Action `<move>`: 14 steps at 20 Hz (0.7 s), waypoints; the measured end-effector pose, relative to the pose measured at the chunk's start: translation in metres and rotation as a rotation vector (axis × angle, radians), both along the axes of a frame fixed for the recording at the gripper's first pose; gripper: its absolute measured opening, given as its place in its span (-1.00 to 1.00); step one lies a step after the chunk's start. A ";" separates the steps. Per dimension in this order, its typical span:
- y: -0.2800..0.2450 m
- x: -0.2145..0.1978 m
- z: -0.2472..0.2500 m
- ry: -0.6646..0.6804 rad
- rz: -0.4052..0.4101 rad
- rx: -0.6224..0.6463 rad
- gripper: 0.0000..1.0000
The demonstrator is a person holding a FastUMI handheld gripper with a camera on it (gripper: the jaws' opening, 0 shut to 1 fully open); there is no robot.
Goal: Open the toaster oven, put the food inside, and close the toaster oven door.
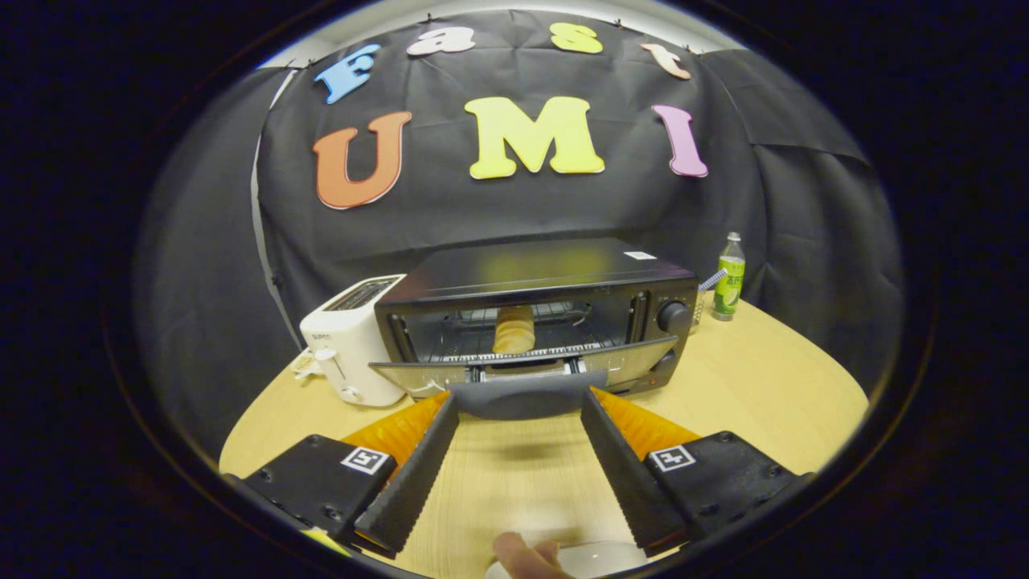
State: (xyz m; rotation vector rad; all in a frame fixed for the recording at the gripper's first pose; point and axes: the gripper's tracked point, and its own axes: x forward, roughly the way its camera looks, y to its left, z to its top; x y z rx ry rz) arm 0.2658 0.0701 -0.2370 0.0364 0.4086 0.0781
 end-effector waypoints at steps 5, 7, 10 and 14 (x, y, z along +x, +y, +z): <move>-0.003 -0.028 0.049 -0.066 0.043 -0.039 1.00; -0.007 -0.044 0.076 -0.101 0.053 -0.051 1.00; -0.011 -0.070 0.124 -0.162 0.042 -0.055 1.00; -0.012 -0.112 0.177 -0.225 0.050 -0.050 1.00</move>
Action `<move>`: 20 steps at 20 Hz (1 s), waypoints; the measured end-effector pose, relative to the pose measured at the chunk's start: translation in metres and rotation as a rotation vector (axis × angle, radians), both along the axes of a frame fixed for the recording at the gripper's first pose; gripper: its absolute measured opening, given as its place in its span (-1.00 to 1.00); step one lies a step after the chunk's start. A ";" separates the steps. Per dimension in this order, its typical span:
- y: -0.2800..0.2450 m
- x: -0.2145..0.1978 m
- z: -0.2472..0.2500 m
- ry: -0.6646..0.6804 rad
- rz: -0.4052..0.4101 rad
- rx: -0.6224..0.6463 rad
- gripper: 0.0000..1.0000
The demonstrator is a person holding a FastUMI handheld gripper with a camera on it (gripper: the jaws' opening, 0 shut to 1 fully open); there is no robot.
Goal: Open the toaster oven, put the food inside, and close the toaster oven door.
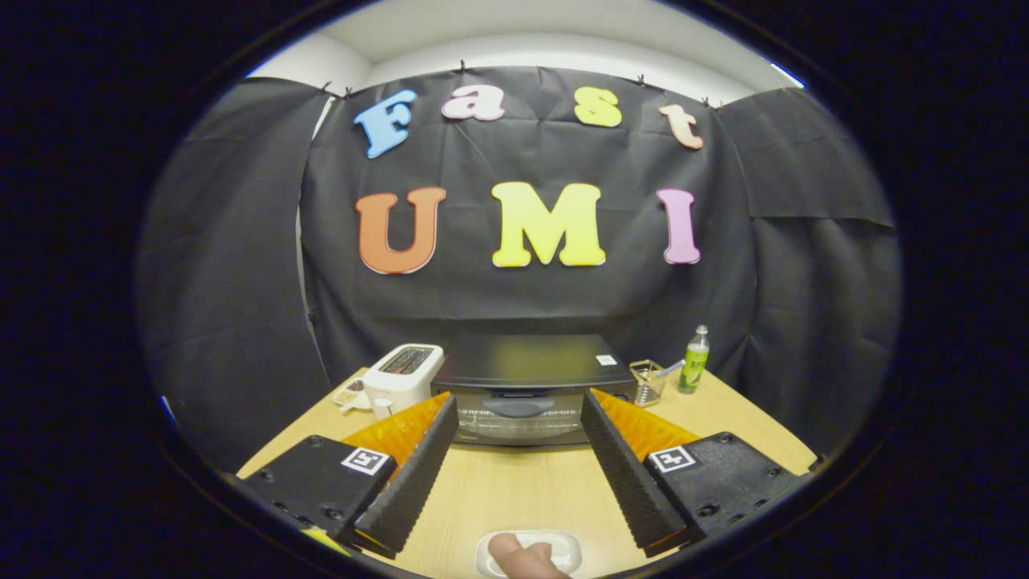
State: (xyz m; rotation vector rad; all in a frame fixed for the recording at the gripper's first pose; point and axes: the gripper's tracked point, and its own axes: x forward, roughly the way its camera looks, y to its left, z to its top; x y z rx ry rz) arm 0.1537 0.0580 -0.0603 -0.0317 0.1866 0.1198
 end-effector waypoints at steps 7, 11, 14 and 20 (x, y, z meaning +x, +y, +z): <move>0.005 -0.073 0.044 -0.132 0.036 0.009 1.00; 0.001 -0.105 0.035 -0.179 0.033 -0.002 1.00; 0.004 -0.126 0.023 -0.187 0.077 0.004 1.00; -0.002 -0.144 0.007 -0.161 0.098 0.011 1.00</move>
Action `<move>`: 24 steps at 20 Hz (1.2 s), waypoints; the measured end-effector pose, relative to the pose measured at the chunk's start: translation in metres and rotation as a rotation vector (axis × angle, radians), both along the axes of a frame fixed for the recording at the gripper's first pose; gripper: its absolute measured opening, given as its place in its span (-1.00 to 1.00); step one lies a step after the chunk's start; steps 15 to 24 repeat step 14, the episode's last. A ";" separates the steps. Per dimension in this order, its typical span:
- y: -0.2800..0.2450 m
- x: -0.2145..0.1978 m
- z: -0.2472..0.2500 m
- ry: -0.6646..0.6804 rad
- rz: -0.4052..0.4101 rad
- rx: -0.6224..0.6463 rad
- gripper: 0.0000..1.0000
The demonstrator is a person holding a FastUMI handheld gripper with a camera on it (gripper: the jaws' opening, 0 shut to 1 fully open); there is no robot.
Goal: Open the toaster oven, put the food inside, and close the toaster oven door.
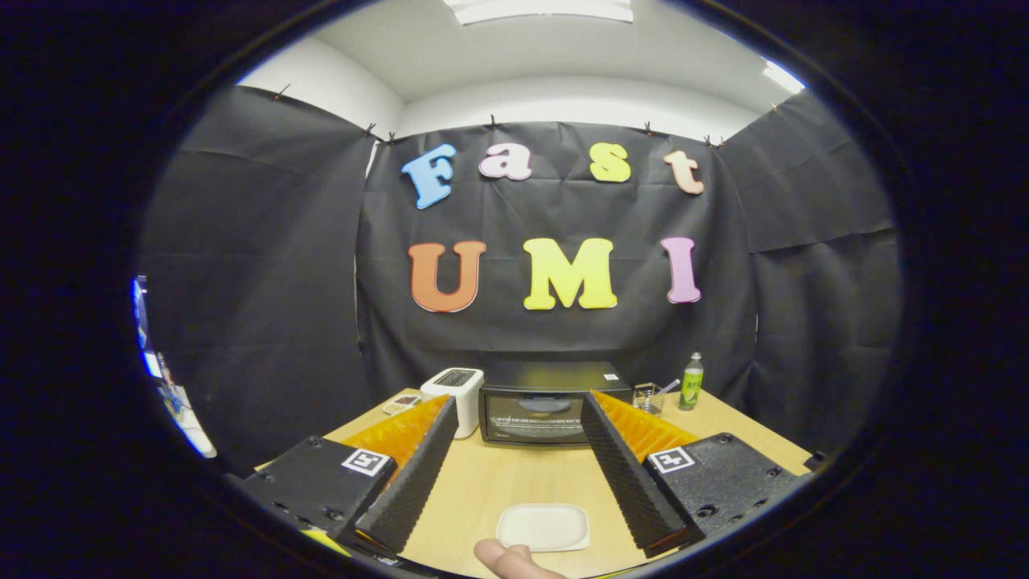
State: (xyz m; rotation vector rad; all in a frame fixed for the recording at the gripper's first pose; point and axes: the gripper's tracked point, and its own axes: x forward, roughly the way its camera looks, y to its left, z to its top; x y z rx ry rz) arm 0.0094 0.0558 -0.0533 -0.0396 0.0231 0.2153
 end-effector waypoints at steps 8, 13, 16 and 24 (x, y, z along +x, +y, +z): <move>-0.012 -0.008 -0.001 -0.006 -0.007 -0.013 1.00; -0.016 -0.010 -0.003 0.003 -0.006 -0.013 1.00; -0.017 -0.011 -0.003 0.004 -0.005 -0.009 1.00; -0.017 -0.011 -0.003 0.004 -0.005 -0.009 1.00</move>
